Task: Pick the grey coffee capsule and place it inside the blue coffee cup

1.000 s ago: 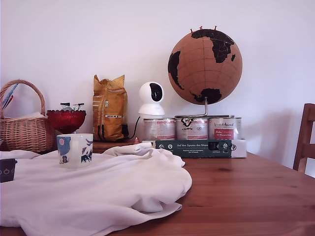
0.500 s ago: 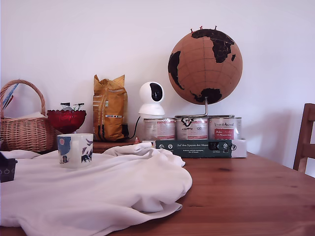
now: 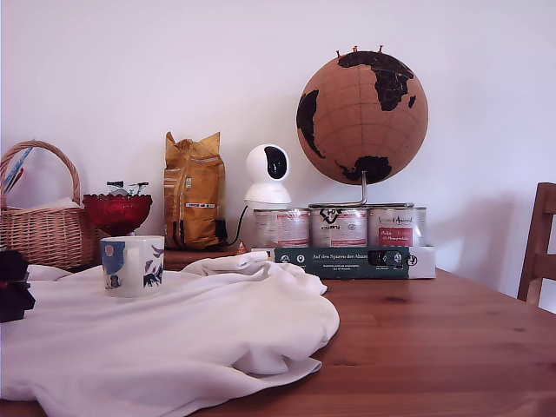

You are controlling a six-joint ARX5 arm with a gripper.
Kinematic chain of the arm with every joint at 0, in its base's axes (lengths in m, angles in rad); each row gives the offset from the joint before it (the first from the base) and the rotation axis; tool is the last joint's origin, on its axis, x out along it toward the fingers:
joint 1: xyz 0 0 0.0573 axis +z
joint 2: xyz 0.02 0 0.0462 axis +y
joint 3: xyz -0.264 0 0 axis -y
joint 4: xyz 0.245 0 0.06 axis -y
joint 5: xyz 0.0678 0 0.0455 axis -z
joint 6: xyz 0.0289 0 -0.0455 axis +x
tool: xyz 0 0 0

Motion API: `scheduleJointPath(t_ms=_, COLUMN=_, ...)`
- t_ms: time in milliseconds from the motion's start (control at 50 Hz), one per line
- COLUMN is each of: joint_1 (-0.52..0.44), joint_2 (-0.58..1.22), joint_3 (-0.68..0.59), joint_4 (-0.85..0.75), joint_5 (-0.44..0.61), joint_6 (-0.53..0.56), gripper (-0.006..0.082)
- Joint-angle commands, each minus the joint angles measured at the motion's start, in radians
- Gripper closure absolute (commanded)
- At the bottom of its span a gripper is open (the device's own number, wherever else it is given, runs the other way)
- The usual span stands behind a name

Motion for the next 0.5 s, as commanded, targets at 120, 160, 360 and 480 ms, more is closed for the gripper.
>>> scheduleJointPath(t_ms=120, joint_1=-0.003, joint_2=0.005, joint_3=0.023, joint_4=0.008, joint_5=0.013, joint_6=0.005, gripper=0.0594)
scheduleJointPath(t_ms=160, joint_1=-0.003, joint_2=0.005, joint_3=0.026, joint_4=0.008, joint_5=0.016, joint_6=0.005, gripper=0.0613)
scheduleJointPath(t_ms=360, joint_1=-0.003, joint_2=0.004, joint_3=0.037, joint_4=0.051, joint_5=0.026, joint_6=-0.027, gripper=0.0621)
scheduleJointPath(t_ms=480, joint_1=-0.003, joint_2=0.003, joint_3=0.04, joint_4=0.127, joint_5=0.026, joint_6=-0.078, gripper=0.062)
